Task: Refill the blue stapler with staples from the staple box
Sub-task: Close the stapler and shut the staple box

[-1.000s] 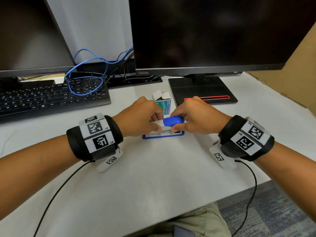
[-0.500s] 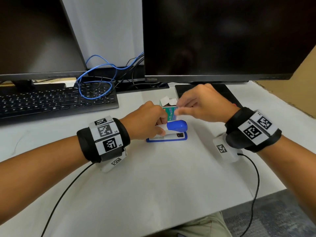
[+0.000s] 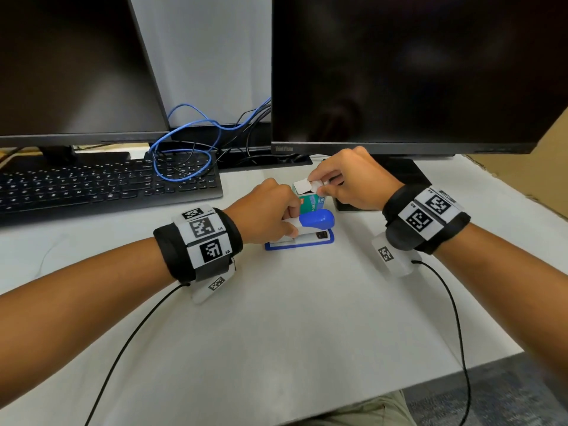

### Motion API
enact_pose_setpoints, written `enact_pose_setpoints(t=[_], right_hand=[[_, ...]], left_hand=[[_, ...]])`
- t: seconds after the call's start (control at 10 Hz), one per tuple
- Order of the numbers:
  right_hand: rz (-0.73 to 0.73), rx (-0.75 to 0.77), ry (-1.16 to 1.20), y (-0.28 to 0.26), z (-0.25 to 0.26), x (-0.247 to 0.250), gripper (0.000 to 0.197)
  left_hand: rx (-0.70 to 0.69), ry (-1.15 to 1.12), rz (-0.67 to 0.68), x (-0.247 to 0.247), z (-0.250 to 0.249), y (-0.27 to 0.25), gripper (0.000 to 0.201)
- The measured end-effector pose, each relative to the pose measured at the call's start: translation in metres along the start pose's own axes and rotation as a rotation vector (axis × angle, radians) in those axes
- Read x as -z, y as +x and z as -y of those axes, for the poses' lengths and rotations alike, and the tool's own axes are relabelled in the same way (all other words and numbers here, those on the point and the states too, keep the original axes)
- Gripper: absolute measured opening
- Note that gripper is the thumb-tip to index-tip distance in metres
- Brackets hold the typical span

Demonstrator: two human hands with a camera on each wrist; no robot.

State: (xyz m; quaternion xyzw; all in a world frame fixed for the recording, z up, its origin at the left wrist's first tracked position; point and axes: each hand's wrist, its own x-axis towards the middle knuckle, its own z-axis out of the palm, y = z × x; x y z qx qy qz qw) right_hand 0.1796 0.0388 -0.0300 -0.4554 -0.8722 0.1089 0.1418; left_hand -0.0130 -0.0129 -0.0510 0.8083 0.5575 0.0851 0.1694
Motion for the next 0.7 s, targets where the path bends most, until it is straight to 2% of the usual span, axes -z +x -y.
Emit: enact_pose_setpoints(t=[0.4,0.6,0.7], right_hand=[[0.022,-0.011,-0.023,-0.002,0.002,0.003,0.035],[-0.03,-0.02,-0.049,-0.002,0.002,0.007,0.039],[-0.067,0.0,-0.035,-0.001,0.009,0.01,0.038]], left_hand=[[-0.026,0.062,-0.005,0.001,-0.002,0.004,0.03],[-0.044,0.098,-0.016,0.005,0.003,-0.002,0.045],[-0.059,0.101,-0.078,0.016,0.003,-0.009,0.054]])
